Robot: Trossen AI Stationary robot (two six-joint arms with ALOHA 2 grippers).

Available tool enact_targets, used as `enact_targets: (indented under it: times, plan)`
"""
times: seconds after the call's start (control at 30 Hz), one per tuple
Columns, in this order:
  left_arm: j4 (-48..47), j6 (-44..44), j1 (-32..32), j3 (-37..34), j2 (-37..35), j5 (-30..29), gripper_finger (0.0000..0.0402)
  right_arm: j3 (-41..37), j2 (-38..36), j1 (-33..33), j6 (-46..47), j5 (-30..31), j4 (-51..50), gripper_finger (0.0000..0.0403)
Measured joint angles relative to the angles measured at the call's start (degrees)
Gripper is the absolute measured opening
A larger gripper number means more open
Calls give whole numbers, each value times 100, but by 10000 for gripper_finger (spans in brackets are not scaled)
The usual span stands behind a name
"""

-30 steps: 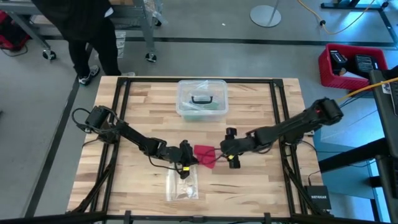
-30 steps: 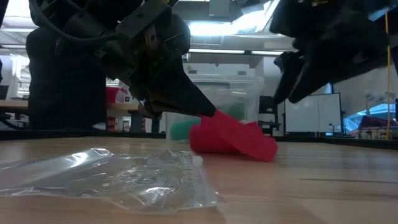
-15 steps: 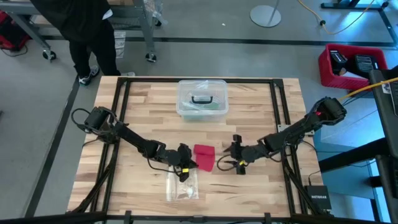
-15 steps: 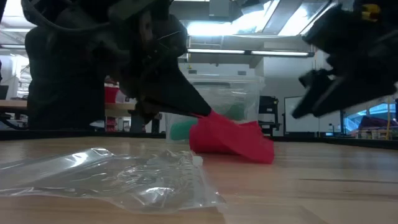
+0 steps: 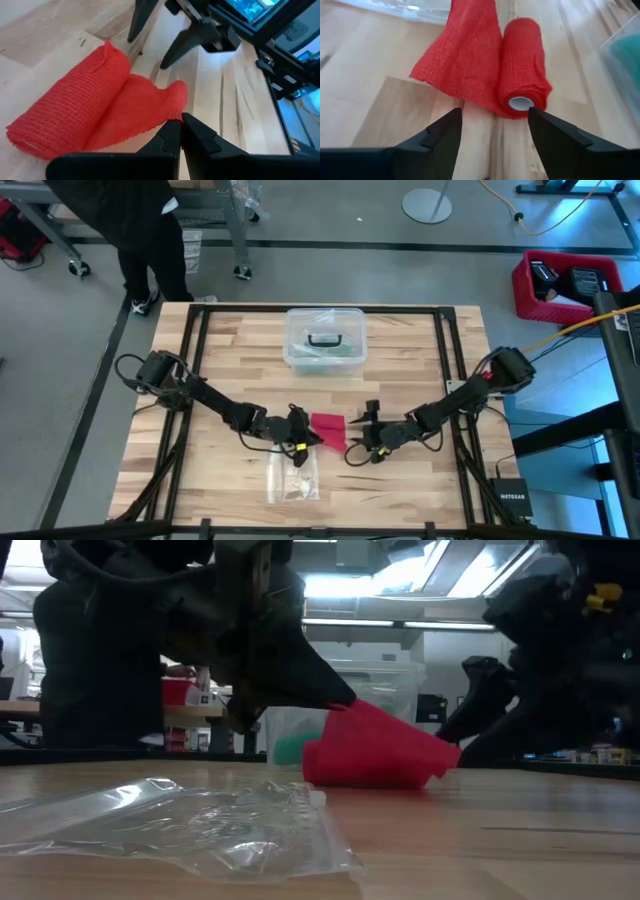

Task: Roll bandage
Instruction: Roll the red bandage

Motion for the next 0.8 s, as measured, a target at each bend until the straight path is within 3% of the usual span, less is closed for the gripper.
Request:
enact_targets:
  times: [0.27,0.8]
  plan:
    - [3,-28,16,0,0,-5,3,261,680,271,-128,95,350,231]
    - [145,4,13,0,0,-149,6,562,692,413,147,619,752,231]
